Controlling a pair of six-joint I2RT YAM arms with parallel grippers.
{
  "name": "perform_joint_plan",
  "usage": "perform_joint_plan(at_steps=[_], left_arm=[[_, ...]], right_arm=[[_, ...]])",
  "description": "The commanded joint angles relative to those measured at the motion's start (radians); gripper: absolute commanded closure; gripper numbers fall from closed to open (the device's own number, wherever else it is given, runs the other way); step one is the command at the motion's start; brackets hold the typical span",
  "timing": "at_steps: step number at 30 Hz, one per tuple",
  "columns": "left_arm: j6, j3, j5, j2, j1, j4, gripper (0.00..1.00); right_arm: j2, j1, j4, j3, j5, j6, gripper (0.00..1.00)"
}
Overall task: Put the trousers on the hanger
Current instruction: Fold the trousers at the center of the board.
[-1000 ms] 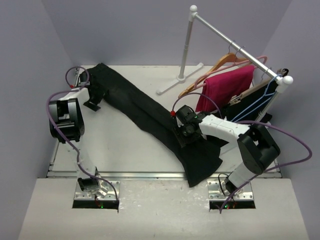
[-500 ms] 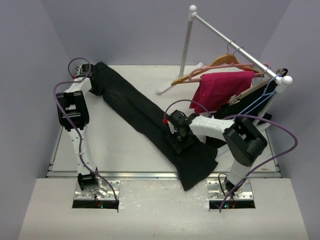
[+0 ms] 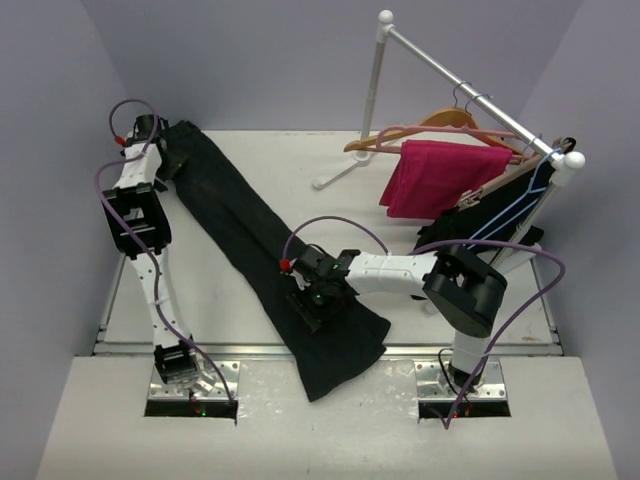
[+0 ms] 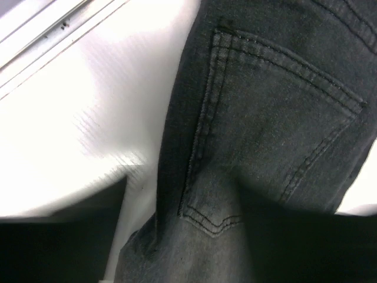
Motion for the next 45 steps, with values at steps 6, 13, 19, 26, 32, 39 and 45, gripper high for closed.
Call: perform_joint_plan(at_steps=[6,13,19,26,32,39,45], left_arm=[[-0.011,-0.207,0.192,-0.439,0.010,0.071,0.00],[0.020,-0.653,0.311,-0.929,0.012,0.198,0.00],[0.080,-1.031,0.483,-1.376,0.008,0.322,0.00],[0.137,-1.232,0.492,-1.591,-0.062,0.335,0.00],[0.168,-1.261,0.487,-1.589,-0.086,0.316,0.00],[0.185,-1.271,0.448,-1.587,-0.112,0.320,0.00],[0.187,-1.283,0.420,-1.584,-0.115,0.325,0.00]], right_arm=[[-0.078,-0.045,-0.106,0.204,0.086,-0.010,0.39],[0.062,-0.154,-0.119,0.360,-0.035,-0.222,0.47],[0.255,-0.231,-0.174,0.557,-0.096,-0.323,0.48],[0.357,-0.263,-0.189,0.627,-0.178,-0.357,0.51],[0.369,-0.267,-0.196,0.638,-0.185,-0.361,0.72],[0.274,-0.267,-0.192,0.608,-0.157,-0.346,1.00],[0.188,-0.277,-0.208,0.582,-0.053,-0.296,1.00]])
